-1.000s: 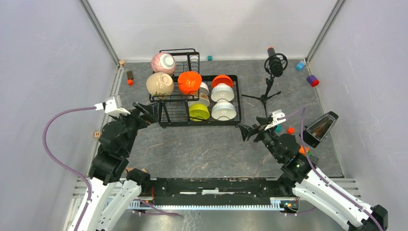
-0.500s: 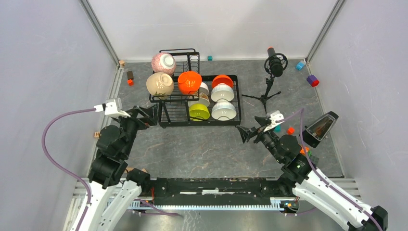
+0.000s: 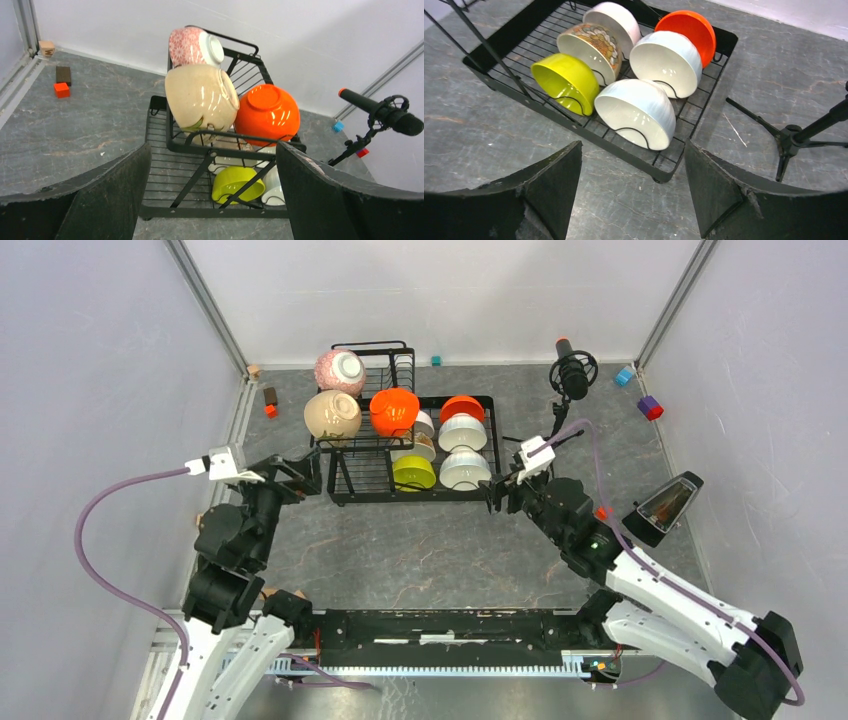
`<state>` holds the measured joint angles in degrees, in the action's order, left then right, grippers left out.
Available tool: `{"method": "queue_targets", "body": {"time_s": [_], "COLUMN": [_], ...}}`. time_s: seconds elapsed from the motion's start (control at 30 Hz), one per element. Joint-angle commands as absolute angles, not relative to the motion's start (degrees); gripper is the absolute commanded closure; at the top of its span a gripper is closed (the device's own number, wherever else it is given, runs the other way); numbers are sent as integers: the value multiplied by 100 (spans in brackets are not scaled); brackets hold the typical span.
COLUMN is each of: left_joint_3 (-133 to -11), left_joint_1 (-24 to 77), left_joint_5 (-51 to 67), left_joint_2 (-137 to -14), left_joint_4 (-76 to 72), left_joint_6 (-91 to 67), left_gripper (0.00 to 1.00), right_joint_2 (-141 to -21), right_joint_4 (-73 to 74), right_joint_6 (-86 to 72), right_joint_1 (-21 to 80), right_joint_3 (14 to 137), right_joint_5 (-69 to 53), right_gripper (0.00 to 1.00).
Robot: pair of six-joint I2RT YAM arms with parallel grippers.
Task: Unload the bowls from the dish rack
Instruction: Pick up the bowl from the dish rack.
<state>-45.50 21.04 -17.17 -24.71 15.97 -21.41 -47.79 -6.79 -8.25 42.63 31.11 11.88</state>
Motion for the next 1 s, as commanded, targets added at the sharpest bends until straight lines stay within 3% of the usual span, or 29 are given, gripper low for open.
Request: {"method": "queue_targets", "body": {"time_s": [0.0, 0.17, 0.4, 0.97], "left_joint_3": [-4193, -4061, -3998, -3884], "left_joint_1": [2112, 2112, 2117, 2250], "left_joint_5": [-1403, -1167, -895, -980], "left_joint_2": [-2088, -1917, -1850, -1622], "left_joint_4": [1071, 989, 907, 793], "left_joint_6": [-1802, -1756, -1826, -1749], "left_gripper": [0, 0, 0, 0], "right_joint_2": [-5124, -5586, -5959, -6837], "right_joint_4": [-941, -1905, -3219, -2516], "right_joint_6": [-205, 712, 1519, 3785], "right_joint_1": [4283, 4341, 4341, 4437], "right_joint_3": [3329, 3106, 2406, 3021], "right_joint_5": [1506, 1247, 1238, 1262], "right_gripper": [24, 31, 31, 35]}}
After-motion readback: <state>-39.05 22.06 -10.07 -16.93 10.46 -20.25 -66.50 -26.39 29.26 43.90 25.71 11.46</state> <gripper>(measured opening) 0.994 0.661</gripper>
